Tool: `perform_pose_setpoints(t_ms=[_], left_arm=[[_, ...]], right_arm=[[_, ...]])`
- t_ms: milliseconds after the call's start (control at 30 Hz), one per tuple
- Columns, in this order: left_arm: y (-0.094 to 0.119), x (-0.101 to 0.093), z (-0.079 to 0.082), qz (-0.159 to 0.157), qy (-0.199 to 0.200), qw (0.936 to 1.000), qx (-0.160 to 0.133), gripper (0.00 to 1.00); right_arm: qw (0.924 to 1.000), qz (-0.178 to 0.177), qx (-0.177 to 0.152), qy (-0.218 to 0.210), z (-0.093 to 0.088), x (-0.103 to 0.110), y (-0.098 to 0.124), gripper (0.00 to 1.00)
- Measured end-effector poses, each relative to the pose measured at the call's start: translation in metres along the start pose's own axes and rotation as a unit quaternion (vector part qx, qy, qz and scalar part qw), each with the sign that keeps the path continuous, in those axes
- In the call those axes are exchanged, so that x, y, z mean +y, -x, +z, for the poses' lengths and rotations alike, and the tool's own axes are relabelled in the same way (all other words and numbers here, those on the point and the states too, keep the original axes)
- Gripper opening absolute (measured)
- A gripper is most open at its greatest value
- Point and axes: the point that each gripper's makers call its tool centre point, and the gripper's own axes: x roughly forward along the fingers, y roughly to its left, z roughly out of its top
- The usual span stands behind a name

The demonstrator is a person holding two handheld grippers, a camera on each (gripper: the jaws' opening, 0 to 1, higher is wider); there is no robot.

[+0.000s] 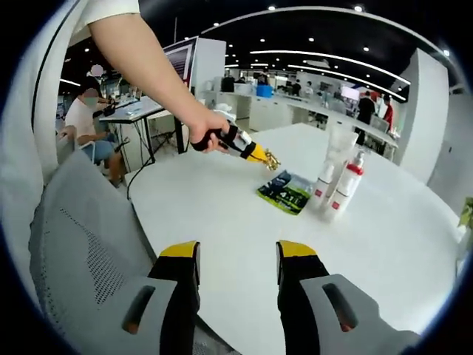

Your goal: Arrange the skincare products in the storage area until every visible bottle or jar stands upright without overlapping.

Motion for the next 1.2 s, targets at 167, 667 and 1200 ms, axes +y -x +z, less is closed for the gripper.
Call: perform_pose_setpoints(t_ms=[167, 667, 1200], left_arm=[[-0.006, 0.013, -0.001, 0.027, -0.009, 0.9994, 0.019, 0.01], [-0.010, 0.027, 0.004, 0.109, -0.096, 0.9870, 0.068, 0.03], [-0.006, 0.027, 0.006, 0.142, -0.117, 0.9800, 0.076, 0.08]], right_arm=[[1.0000, 0.005, 0.004, -0.004, -0.002, 0.002, -0.001, 0.39], [0.9999, 0.012, 0.007, -0.007, -0.003, 0.004, -0.002, 0.40], [0.9999, 0.009, 0.002, -0.005, -0.002, 0.003, -0.002, 0.40]])
